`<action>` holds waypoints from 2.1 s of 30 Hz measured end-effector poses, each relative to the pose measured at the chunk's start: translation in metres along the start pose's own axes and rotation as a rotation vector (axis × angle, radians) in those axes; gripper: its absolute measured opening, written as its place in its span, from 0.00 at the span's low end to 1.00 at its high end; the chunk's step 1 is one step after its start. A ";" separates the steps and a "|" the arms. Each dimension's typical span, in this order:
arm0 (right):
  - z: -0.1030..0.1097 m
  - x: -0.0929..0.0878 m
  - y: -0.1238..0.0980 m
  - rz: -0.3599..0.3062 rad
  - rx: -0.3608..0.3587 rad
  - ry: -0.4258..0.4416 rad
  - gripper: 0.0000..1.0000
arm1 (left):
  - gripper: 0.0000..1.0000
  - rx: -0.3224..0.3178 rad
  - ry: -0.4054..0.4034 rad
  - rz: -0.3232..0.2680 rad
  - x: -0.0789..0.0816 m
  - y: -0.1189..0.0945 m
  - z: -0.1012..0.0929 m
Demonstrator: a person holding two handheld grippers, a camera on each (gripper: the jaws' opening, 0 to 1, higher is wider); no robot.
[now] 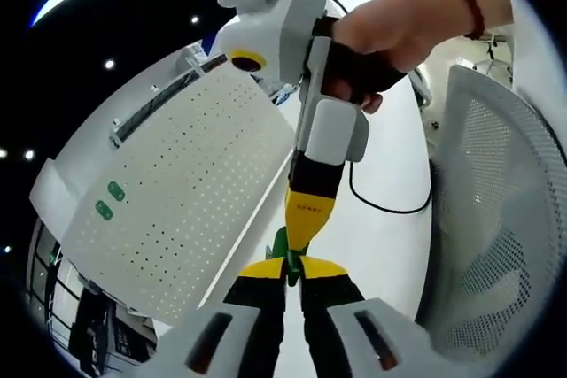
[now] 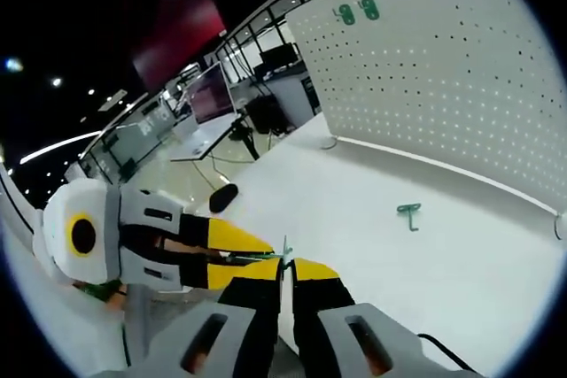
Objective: Insert the hook assembly into the mounting plate slot until the hook locks in place.
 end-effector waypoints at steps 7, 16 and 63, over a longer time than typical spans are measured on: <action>0.000 -0.003 0.000 -0.008 0.014 -0.088 0.03 | 0.04 -0.007 0.006 0.010 -0.001 -0.001 -0.001; 0.004 -0.003 -0.002 -0.046 0.043 -0.117 0.08 | 0.03 -0.013 -0.032 0.002 -0.002 -0.004 0.000; 0.028 0.004 -0.031 -0.316 -0.065 -0.310 0.25 | 0.03 0.065 -0.539 -0.195 -0.012 -0.038 0.039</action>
Point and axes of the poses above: the point that each gripper's makers call its tool centre point, and the gripper's own axes: y roughly forward along the fingers, z roughly to its left, x roughly out of its top, the point moved 9 cm from there along -y, roughly backward along the fingers, and after that the axes turned 13 degrees about z, right-handed, at the moved point
